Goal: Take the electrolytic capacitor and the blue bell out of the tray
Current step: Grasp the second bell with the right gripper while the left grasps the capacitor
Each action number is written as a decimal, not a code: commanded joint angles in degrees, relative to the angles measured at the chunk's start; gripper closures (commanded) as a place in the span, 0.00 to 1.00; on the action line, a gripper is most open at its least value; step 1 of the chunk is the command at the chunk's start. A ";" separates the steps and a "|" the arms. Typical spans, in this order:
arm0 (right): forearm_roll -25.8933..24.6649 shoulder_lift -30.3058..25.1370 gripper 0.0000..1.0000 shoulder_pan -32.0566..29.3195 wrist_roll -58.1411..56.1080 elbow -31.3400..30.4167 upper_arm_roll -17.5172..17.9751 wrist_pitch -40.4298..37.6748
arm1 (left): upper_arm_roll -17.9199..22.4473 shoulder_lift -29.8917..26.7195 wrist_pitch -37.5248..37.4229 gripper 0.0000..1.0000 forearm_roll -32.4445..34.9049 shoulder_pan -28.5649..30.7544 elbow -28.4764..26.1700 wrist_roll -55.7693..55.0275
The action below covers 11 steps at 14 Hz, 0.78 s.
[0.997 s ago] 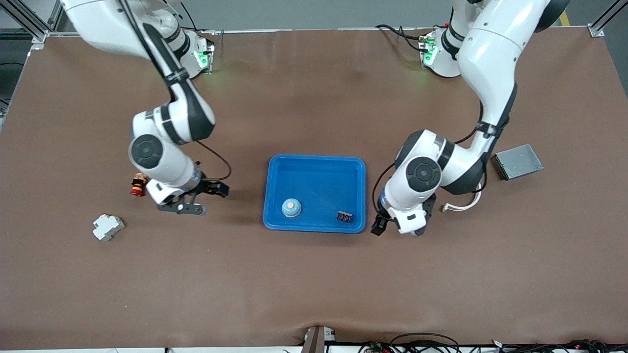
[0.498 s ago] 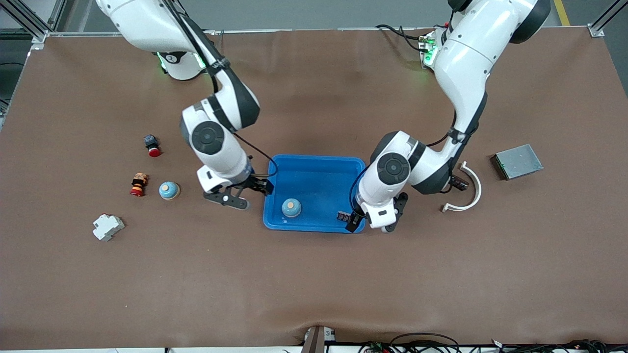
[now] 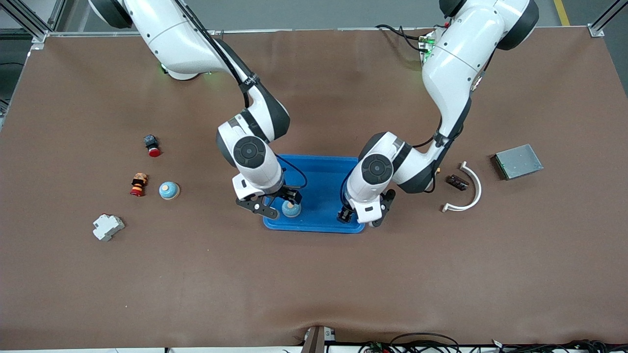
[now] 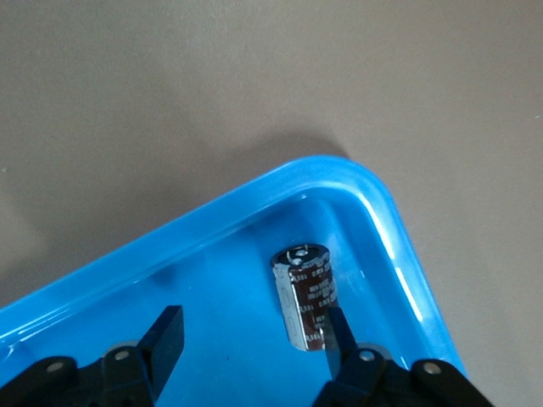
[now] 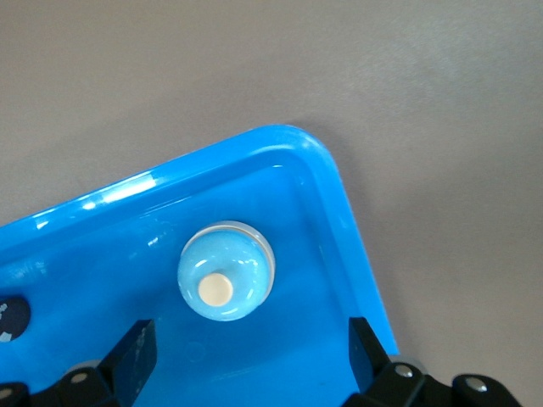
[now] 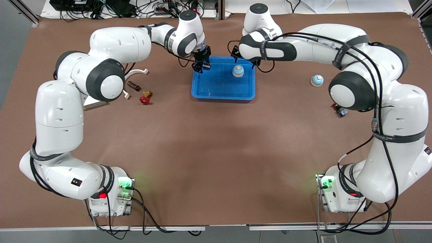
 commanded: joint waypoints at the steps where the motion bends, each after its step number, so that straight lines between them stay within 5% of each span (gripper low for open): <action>1: -0.51 3.35 0.00 1.37 2.98 4.81 -0.77 -1.47 | 0.77 0.85 0.83 0.27 -0.02 -0.79 1.53 -0.79; 8: -2.44 10.03 0.00 3.47 3.87 10.70 -2.18 -1.29 | 1.21 2.70 5.14 0.29 -0.64 -0.44 1.53 -1.05; 11: -2.53 11.09 0.00 4.00 4.13 11.50 -2.88 -1.20 | 1.22 2.87 5.14 0.40 -0.64 -0.53 1.44 -1.05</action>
